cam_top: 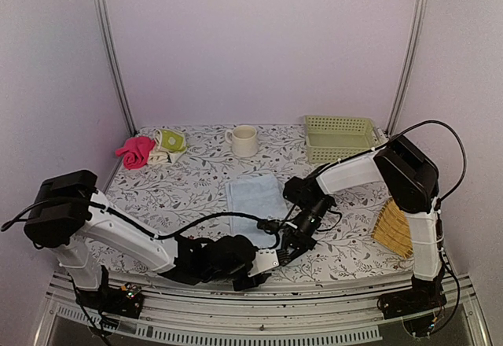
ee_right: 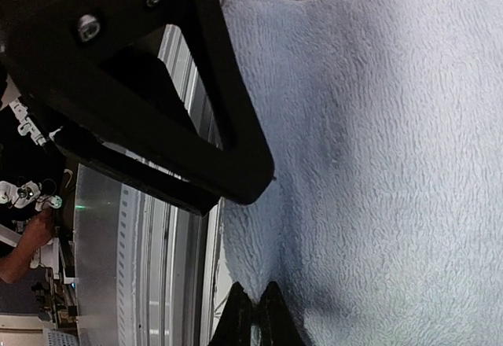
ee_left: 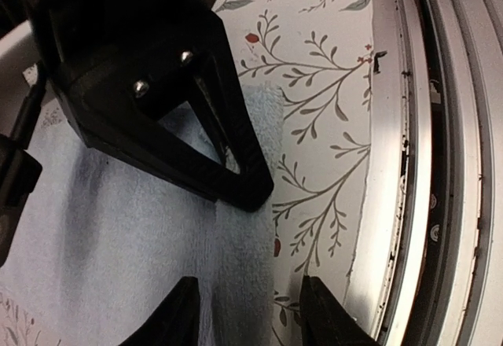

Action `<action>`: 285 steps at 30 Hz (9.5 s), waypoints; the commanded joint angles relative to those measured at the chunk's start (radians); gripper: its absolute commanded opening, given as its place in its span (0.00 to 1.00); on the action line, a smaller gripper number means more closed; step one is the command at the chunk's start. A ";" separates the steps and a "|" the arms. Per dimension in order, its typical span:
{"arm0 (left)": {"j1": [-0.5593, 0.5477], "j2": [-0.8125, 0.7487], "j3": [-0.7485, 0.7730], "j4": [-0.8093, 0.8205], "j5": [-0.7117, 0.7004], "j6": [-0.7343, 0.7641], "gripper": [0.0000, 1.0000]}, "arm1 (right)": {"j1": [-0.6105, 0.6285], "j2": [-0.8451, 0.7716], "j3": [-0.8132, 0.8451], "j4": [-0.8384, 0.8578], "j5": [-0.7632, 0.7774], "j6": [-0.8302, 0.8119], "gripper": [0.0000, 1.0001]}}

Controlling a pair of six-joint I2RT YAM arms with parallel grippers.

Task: Roll the towels
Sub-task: Roll the towel at the center of the board.

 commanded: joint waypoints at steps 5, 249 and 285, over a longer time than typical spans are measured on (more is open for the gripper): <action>-0.012 0.022 0.003 -0.015 -0.011 0.018 0.38 | -0.020 0.048 0.041 -0.059 -0.069 -0.038 0.02; -0.084 0.075 0.114 -0.226 -0.091 0.070 0.14 | 0.057 0.117 0.060 -0.129 0.032 0.019 0.06; 0.148 0.046 0.185 -0.392 0.359 -0.039 0.00 | -0.092 -0.076 0.307 -0.109 0.176 0.173 0.37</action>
